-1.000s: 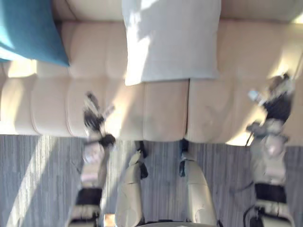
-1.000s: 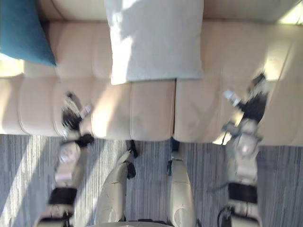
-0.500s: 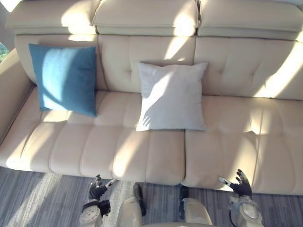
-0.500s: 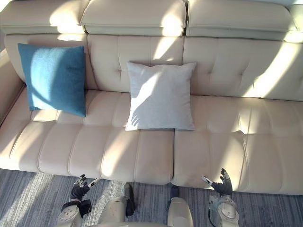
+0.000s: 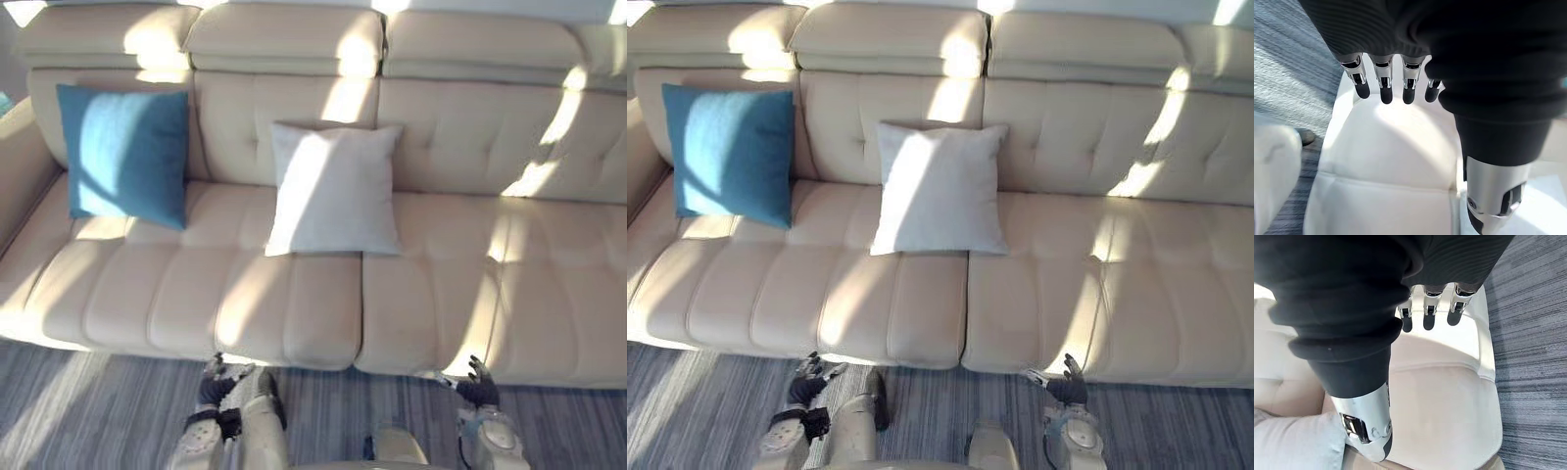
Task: Pick up cushions and gather them together orderly.
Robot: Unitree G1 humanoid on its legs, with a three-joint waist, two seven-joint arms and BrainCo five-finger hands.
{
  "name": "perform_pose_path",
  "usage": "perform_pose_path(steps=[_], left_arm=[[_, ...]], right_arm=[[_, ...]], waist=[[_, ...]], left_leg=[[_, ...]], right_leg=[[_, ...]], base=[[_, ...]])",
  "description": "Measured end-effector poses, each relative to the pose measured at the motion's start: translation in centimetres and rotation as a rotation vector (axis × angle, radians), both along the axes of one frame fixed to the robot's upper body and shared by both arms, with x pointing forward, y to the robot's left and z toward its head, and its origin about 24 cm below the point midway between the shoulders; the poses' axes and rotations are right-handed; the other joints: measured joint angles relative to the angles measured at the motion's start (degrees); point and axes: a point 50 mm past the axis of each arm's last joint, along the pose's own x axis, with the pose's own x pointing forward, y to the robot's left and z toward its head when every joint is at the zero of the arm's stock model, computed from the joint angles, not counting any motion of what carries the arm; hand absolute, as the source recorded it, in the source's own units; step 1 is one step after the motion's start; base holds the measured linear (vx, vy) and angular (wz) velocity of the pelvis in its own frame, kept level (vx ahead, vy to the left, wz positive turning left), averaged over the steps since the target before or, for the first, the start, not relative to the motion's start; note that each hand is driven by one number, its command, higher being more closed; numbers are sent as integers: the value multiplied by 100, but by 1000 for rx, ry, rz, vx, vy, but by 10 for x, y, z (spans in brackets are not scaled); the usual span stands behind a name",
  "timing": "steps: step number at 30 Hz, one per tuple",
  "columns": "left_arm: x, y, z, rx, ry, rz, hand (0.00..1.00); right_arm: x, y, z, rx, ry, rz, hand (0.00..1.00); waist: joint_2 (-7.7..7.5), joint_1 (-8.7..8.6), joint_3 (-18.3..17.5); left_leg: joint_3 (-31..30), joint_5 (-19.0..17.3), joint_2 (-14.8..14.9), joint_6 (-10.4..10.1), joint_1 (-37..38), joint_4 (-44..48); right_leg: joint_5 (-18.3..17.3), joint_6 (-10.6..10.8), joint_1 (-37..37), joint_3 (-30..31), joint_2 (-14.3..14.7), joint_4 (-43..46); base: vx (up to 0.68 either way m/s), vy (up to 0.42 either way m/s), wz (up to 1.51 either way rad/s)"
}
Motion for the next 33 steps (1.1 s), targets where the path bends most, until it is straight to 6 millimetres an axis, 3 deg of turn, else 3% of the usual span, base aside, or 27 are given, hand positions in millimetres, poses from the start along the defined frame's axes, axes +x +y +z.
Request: perform_pose_path(steps=[1,2,3,5,6,9,11,13,17,20,21,22,24,25,26,27,28,29,30,31,33], left_arm=[[4,-3,0,-1,-2,-16,0],[9,-4,2,-1,-13,-26,0],[11,-4,3,4,-18,-29,0],[9,-3,2,11,-11,-36,0],[8,-4,2,15,-10,-44,0],[7,-3,2,15,-7,-44,0],[10,-3,2,20,-6,-48,0],[15,-7,3,20,-13,-65,0],[17,-4,2,32,-7,-69,0],[17,3,3,53,-4,-65,0],[17,7,4,70,-4,-61,0],[17,12,5,85,-2,-54,0],[18,14,6,92,-4,-49,0],[20,13,6,91,-8,-51,0],[20,14,7,96,-9,-52,0],[20,16,7,114,-6,-65,0],[20,19,8,127,-5,-70,0],[19,20,8,131,-1,-72,0],[21,21,9,145,4,-86,0],[26,19,11,148,-3,-100,0],[32,15,14,141,-26,-104,0]], right_arm=[[4,-2,0,-4,4,-2,0],[3,-5,0,-7,8,-8,0],[2,-7,-1,-4,9,-25,0],[3,-7,0,-5,3,-24,0],[2,-7,2,-9,-1,-22,0],[3,-7,3,-10,-7,-21,0],[2,-5,-1,0,9,-24,0],[-1,-7,-1,-3,13,-33,0],[4,-7,1,-2,-2,-35,0],[14,-5,6,-4,-31,-26,0],[19,-4,9,-5,-45,-24,0],[25,-3,13,-9,-65,-24,0],[29,-6,16,-22,-77,-24,0],[31,-6,17,-25,-82,-19,0],[34,-5,19,-26,-89,-13,0],[36,-4,19,-28,-90,-3,0],[38,-2,19,-24,-90,2,0],[40,-1,20,-25,-93,7,0],[42,0,21,-32,-97,15,0],[43,-2,22,-49,-92,24,0],[40,-4,21,-63,-74,30,0]], waist=[[140,-55,55],[158,-74,72],[102,3,115],[21,-47,153],[21,-32,152],[157,-45,91],[120,-201,87],[87,-203,72],[91,-317,72],[104,-352,78],[99,-384,80],[58,-438,119],[87,-518,169],[112,-536,176],[112,-534,176],[128,-499,169],[108,-483,160],[98,-482,153],[96,-495,151],[172,-518,167],[355,-537,165]], left_leg=[[-240,736,-26,-188,1,-581],[-343,852,-29,-319,-11,-675],[-489,132,-75,-409,-54,86],[-674,-988,-249,-201,-63,1427],[-740,-1502,-299,-211,107,1849],[-1022,-2257,-387,-247,525,1850],[-960,-2363,-566,-363,893,947],[-821,-2277,-645,-303,973,738],[-400,-2329,-694,-206,988,800],[285,-2525,-483,-94,1008,1073],[595,-2556,-352,-85,1057,1064],[1091,-2613,-191,-46,1227,1022],[1651,-2728,-77,-77,1514,1006],[2224,-2811,97,-113,1781,988],[2487,-2845,144,-148,1902,976],[2963,-2911,246,-217,2148,967],[3344,-2918,279,-299,2373,1000],[3421,-2911,292,-310,2441,1028],[3507,-2908,292,-319,2613,1085],[3557,-2920,390,-338,2804,1305],[3240,-2852,821,-211,2771,2189]], right_leg=[[146,-261,8,-148,99,-347],[211,-388,17,-282,99,-516],[298,-562,10,-402,40,-683],[419,-592,-20,-361,-60,-699],[514,-591,-102,-245,-34,-709],[761,-511,-342,-3,80,-804],[971,-329,-434,161,5,-942],[1155,-230,-415,234,-51,-1208],[1509,-46,-556,738,-9,-1505],[1984,60,-769,1356,247,-1837],[2295,-27,-865,1163,279,-2048],[2349,-337,-898,540,162,-2252],[2268,-679,-905,-412,-169,-2243],[2187,-995,-900,-1563,-556,-2074],[2106,-1200,-898,-2131,-754,-1953],[1990,-1368,-832,-3124,-1087,-1740],[2002,-1377,-797,-3784,-1273,-1622],[2029,-1365,-799,-3896,-1292,-1571],[2212,-1217,-909,-3814,-1277,-1450],[2105,-1023,-1054,-3479,-1093,-1253],[1887,-993,-1041,-3029,-702,-1123]], base=[[-337,-187,29],[-336,-121,18],[-258,-78,-5],[-257,-67,-14],[-231,-17,-27],[-199,107,-50],[-156,159,-19],[-130,135,-23],[-115,137,-62],[-63,123,-138],[-101,76,-210],[-90,30,-175],[-29,34,-177],[31,55,-192],[93,-1,-228],[146,-82,-239],[177,-124,-243],[190,-199,-243],[219,-241,-227],[322,-287,-230],[358,-205,-163]])
